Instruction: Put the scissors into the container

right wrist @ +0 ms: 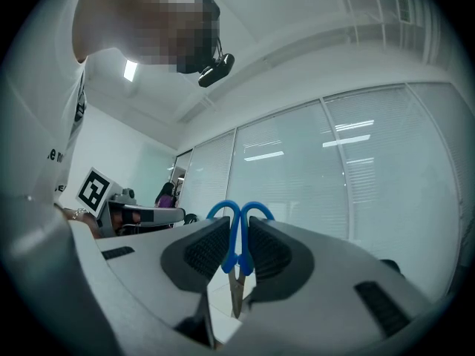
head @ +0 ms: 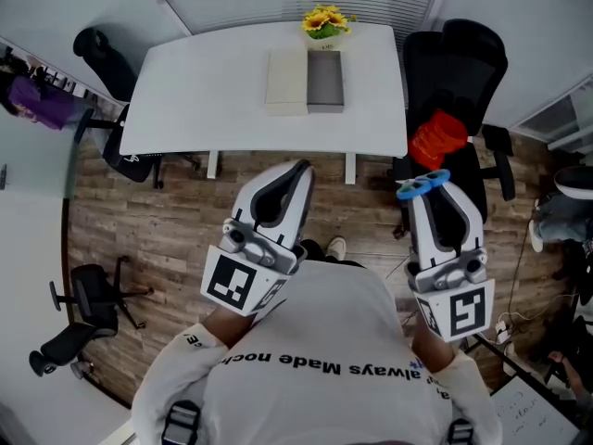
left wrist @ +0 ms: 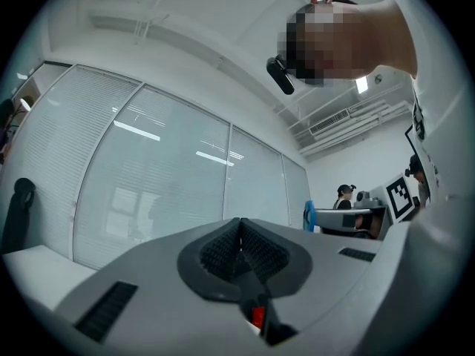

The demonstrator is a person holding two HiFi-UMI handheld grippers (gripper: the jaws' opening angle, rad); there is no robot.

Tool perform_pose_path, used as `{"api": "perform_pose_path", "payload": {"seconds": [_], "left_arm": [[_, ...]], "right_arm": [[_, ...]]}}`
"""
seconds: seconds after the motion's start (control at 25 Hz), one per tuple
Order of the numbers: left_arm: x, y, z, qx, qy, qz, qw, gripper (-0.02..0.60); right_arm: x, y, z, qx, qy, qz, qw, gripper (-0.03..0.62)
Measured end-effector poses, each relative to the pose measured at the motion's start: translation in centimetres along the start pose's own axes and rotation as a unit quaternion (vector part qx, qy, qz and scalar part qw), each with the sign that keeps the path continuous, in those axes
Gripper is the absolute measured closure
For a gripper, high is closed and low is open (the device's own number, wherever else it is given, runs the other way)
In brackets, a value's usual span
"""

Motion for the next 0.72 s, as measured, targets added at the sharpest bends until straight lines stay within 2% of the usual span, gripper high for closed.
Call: {"api": "perform_pose_path", "payload": {"seconds": [0.28, 0.72], "left_arm": [[-0.7, -0.2, 1.2, 0.008, -0.012, 0.001, 0.9999, 0.561], [-2.2, -2.7, 3.9, 0.010, -0.015, -0.009, 0.9998, 0.561]], "right_arm": [[-0.9, 1.2, 0.5, 0.005, 0.001, 0.011, 1.000, 0.507], [-2.2, 2.8, 3.4, 0.012, -0.009, 0.009, 1.000, 0.507]]}}
Point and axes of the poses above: the fingertips, and each gripper's own axes: z forward along the fingers, y to its right, x out of its top, the point moved 7 cm from there along -z, backward along the fingers, and after that the axes turned 8 degrees about -z, right-handed, at the moved point
